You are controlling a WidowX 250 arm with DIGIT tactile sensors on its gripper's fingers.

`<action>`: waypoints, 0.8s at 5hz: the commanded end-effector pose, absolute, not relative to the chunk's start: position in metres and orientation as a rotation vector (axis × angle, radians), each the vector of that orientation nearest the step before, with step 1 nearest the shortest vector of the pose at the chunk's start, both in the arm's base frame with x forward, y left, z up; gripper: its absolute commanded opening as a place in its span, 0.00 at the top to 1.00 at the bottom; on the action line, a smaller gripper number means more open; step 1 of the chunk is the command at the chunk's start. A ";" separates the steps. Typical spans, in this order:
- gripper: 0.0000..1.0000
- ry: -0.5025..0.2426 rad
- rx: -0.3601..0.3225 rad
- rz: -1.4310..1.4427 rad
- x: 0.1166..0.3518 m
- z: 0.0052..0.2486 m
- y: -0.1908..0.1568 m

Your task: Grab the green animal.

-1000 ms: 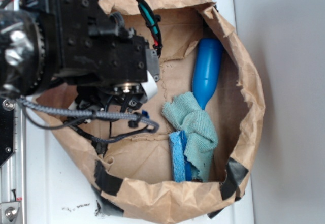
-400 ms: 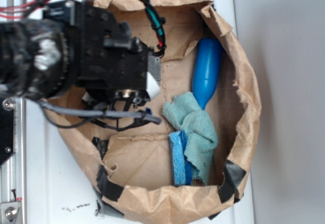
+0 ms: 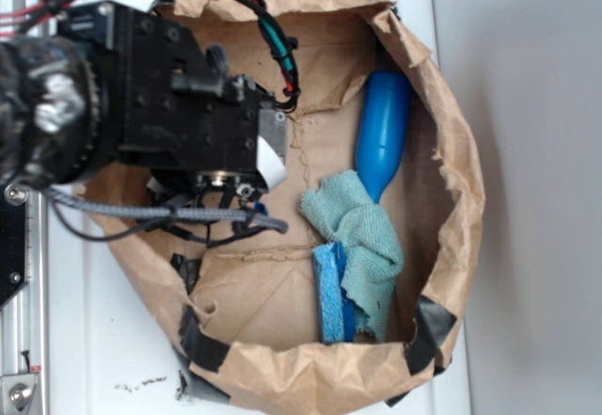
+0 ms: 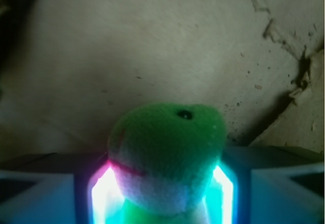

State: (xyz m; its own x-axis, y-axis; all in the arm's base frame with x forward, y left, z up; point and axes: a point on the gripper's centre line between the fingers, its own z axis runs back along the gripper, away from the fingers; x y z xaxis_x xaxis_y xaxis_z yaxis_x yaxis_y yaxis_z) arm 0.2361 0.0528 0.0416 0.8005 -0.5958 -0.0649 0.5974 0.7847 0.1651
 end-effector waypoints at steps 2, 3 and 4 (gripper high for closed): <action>1.00 -0.232 0.100 -0.509 0.240 0.163 0.020; 1.00 -0.271 0.088 -0.487 0.245 0.179 0.016; 1.00 -0.346 0.068 -0.396 0.268 0.201 0.011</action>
